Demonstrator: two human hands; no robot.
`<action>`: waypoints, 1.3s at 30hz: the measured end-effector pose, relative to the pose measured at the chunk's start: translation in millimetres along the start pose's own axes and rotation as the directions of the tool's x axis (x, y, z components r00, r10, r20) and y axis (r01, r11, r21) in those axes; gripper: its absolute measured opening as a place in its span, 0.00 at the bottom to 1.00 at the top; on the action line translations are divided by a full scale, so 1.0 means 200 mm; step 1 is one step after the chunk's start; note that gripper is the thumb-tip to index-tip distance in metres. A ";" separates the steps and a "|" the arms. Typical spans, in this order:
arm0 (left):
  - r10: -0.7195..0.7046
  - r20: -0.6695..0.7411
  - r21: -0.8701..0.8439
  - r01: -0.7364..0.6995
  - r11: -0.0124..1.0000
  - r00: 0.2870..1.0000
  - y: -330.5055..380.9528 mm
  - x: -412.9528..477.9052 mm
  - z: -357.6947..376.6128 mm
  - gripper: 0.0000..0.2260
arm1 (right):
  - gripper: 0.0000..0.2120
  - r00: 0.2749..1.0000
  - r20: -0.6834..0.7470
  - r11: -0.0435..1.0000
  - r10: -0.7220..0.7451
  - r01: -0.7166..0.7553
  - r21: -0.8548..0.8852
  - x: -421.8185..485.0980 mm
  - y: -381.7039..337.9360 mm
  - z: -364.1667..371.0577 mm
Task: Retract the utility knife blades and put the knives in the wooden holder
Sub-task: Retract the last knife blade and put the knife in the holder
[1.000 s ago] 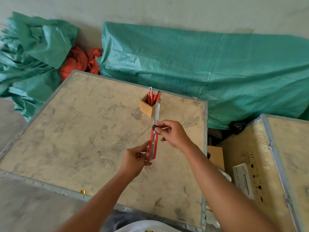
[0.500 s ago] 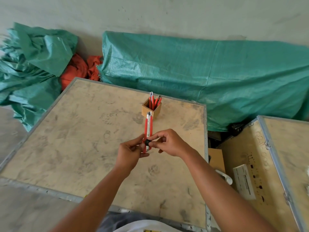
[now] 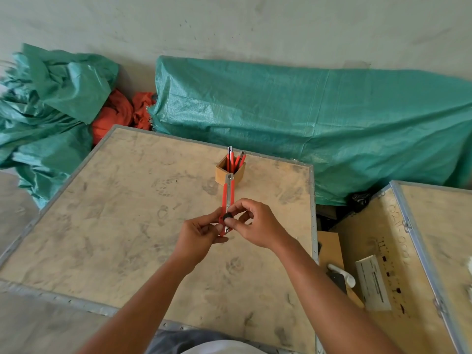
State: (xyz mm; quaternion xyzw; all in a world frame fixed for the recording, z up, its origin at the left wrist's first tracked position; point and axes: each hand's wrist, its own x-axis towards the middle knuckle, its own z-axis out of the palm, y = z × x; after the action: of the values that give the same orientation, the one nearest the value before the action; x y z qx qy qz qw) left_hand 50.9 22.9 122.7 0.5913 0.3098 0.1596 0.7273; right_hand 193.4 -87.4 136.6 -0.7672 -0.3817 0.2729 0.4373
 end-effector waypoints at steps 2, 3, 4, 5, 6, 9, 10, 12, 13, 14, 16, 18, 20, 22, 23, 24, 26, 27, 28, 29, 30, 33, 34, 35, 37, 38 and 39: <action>0.011 -0.001 -0.003 -0.011 1.000 1.000 0.01 0.00 0.00 0.19 | 0.12 0.999 0.035 1.000 -0.014 0.014 0.014 0.00 0.01 -0.02; 0.016 0.001 -0.001 -0.016 1.000 1.000 0.01 0.01 0.00 0.19 | 0.11 0.999 0.032 1.000 -0.020 0.020 0.007 0.01 0.01 -0.02; 0.022 0.006 0.003 -0.022 1.000 1.000 0.01 0.01 0.01 0.19 | 0.10 1.000 0.014 1.000 -0.020 0.021 -0.005 0.01 0.01 -0.03; 0.025 0.011 0.007 -0.025 1.000 1.000 0.01 0.02 0.01 0.19 | 0.10 1.000 -0.011 1.000 -0.020 0.020 -0.020 0.01 0.01 -0.02; 0.026 0.015 0.011 -0.026 1.000 1.000 0.01 0.02 0.01 0.19 | 0.09 0.999 -0.036 0.999 -0.021 0.020 -0.035 0.01 0.01 -0.02; 0.026 0.019 0.022 -0.027 0.999 0.999 0.02 0.04 0.02 0.18 | 0.10 0.999 -0.047 0.999 -0.013 0.011 -0.042 0.02 0.02 -0.02; 0.029 0.018 0.025 -0.030 0.999 0.999 0.02 0.05 0.02 0.18 | 0.11 1.000 -0.030 1.000 -0.009 0.009 -0.024 0.03 0.02 -0.03; 0.031 0.018 0.023 -0.031 0.999 0.999 0.02 0.06 0.02 0.19 | 0.12 1.000 -0.002 1.000 -0.023 0.023 0.007 0.04 0.02 -0.05; 0.027 0.022 0.020 -0.028 0.999 0.999 0.02 0.07 0.02 0.19 | 0.12 0.999 -0.007 0.999 -0.035 0.035 0.004 0.04 0.03 -0.05; 0.024 0.031 0.015 -0.025 1.000 0.999 0.02 0.08 0.02 0.19 | 0.10 0.999 -0.025 0.999 -0.043 0.043 -0.003 0.05 0.03 -0.06; 0.021 0.053 0.011 -0.022 1.000 0.998 0.02 0.10 0.03 0.19 | 0.07 0.996 -0.083 0.999 -0.041 0.040 -0.012 0.06 0.04 -0.05; 0.018 0.060 0.017 -0.019 1.000 0.998 0.02 0.12 0.03 0.19 | 0.08 0.990 -0.138 0.999 -0.031 0.029 -0.020 0.07 0.05 -0.04; 0.021 0.069 0.036 -0.023 0.999 0.997 0.02 0.16 0.03 0.19 | 0.08 0.989 -0.149 1.000 -0.016 0.016 -0.002 0.09 0.05 -0.05; 0.023 0.083 0.067 -0.029 0.997 0.996 0.03 0.20 0.03 0.19 | 0.07 0.991 -0.134 0.999 0.007 0.000 0.053 0.13 0.06 -0.07; 0.023 0.092 0.077 -0.030 0.997 0.996 0.03 0.22 0.03 0.19 | 0.08 0.990 -0.138 0.997 0.020 -0.009 0.081 0.16 0.06 -0.09; 0.021 0.102 0.083 -0.030 0.996 0.995 0.04 0.25 0.03 0.19 | 0.09 0.988 -0.153 0.995 0.030 -0.016 0.097 0.19 0.06 -0.10; 0.019 0.120 0.098 -0.031 0.995 0.993 0.07 0.31 0.03 0.20 | 0.10 0.981 -0.190 0.995 0.041 -0.023 0.095 0.27 0.07 -0.14; 0.021 0.122 0.114 -0.035 0.993 0.992 0.08 0.35 0.03 0.20 | 0.10 0.979 -0.200 0.996 0.039 -0.022 0.090 0.32 0.07 -0.16; 0.026 0.118 0.135 -0.042 0.990 0.993 0.10 0.39 0.03 0.20 | 0.11 0.978 -0.204 0.996 0.036 -0.019 0.088 0.36 0.07 -0.18; 0.034 0.106 0.160 -0.050 0.986 0.994 0.11 0.44 0.03 0.20 | 0.12 0.978 -0.207 0.996 0.032 -0.015 0.085 0.41 0.07 -0.20; 0.042 0.087 0.187 -0.057 0.981 0.995 0.13 0.49 0.03 0.19 | 0.13 0.976 -0.214 0.997 0.027 -0.009 0.082 0.46 0.07 -0.22; 0.075 0.010 0.309 -0.074 0.948 0.997 0.18 0.67 0.03 0.17 | 0.15 0.967 -0.255 0.998 0.018 -0.001 0.068 0.62 0.06 -0.26; 0.088 0.000 0.356 -0.082 0.931 0.996 0.19 0.73 0.03 0.16 | 0.14 0.963 -0.270 0.998 0.017 -0.002 0.057 0.67 0.06 -0.27; 0.098 0.002 0.396 -0.090 0.914 0.995 0.20 0.79 0.03 0.16 | 0.14 0.957 -0.288 0.999 0.016 -0.004 0.041 0.72 0.06 -0.28; 0.115 0.015 0.458 -0.109 0.882 0.993 0.21 0.89 0.02 0.16 | 0.13 0.941 -0.338 1.000 0.016 -0.013 0.013 0.81 0.08 -0.27; 0.126 0.016 0.491 -0.117 0.863 0.992 0.20 0.94 0.02 0.16 | 0.13 0.928 -0.371 1.000 0.018 -0.015 0.011 0.85 0.10 -0.26; 0.137 0.010 0.530 -0.121 0.839 0.991 0.19 0.98 0.01 0.16 | 0.13 0.913 -0.407 1.000 0.022 -0.021 0.007 0.88 0.12 -0.24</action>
State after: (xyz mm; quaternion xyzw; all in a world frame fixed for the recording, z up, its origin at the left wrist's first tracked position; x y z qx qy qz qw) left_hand 205.9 148.2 108.7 0.7860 0.3114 0.1249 0.5193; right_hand 336.7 28.2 123.2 -0.8107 -0.2736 0.1127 0.5052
